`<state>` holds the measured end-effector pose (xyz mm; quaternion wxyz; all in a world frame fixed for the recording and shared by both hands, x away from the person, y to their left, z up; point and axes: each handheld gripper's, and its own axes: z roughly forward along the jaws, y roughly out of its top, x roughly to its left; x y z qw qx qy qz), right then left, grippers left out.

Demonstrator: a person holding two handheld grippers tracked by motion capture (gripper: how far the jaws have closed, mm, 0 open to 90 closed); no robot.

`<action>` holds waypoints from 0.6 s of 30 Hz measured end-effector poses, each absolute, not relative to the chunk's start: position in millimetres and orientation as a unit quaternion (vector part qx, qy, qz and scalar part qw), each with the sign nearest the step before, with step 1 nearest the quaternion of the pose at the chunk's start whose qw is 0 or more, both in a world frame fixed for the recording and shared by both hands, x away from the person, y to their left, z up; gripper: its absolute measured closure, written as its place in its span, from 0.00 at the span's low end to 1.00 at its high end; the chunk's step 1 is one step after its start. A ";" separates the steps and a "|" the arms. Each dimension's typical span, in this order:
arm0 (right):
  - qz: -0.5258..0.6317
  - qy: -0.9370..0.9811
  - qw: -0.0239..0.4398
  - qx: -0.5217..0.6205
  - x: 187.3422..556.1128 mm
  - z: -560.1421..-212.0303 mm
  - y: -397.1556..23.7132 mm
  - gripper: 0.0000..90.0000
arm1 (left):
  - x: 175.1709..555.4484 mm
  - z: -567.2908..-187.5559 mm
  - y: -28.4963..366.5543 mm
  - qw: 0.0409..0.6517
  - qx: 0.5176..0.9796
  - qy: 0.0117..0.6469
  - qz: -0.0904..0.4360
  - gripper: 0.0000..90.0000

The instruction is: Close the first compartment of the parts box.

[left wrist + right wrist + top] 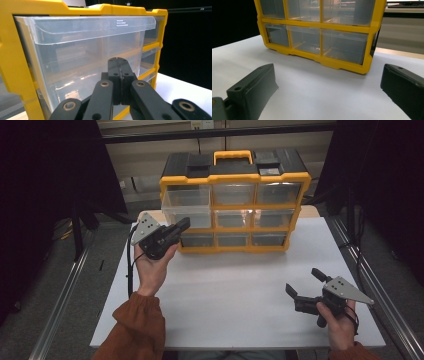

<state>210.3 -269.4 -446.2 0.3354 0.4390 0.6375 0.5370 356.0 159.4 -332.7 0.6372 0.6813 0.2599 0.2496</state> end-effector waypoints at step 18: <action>0.535 0.643 0.337 0.433 209.8 -446.3 -269.0 0.00 | 362.5 -333.2 159.3 0.632 0.681 0.264 0.260 1.00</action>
